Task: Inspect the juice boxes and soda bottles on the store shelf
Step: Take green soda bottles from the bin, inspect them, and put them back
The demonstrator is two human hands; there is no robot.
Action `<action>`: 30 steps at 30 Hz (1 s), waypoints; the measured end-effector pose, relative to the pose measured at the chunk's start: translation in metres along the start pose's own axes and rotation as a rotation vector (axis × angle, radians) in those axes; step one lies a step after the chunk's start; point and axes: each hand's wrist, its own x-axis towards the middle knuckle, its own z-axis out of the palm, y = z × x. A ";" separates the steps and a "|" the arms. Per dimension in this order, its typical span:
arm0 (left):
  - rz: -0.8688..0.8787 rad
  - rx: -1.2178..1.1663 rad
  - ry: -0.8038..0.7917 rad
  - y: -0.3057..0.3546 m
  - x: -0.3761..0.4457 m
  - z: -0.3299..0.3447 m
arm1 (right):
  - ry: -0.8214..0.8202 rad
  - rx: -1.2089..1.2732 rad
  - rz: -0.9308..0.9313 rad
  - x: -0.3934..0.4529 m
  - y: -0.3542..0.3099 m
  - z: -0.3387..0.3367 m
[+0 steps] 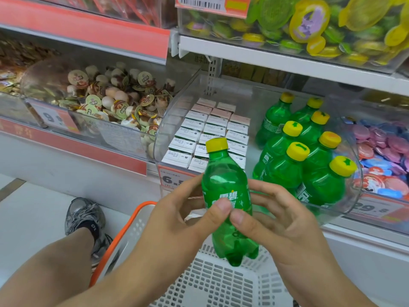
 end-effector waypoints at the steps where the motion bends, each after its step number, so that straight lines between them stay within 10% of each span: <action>1: -0.003 -0.029 0.047 -0.001 0.000 0.000 | -0.007 -0.016 0.001 -0.001 -0.002 0.000; 6: -0.075 -0.296 0.122 0.001 0.000 0.002 | -0.095 0.015 0.124 0.003 -0.003 -0.008; 30: -0.031 -0.067 0.118 -0.001 -0.008 0.021 | -0.045 -0.166 -0.022 -0.009 -0.003 -0.002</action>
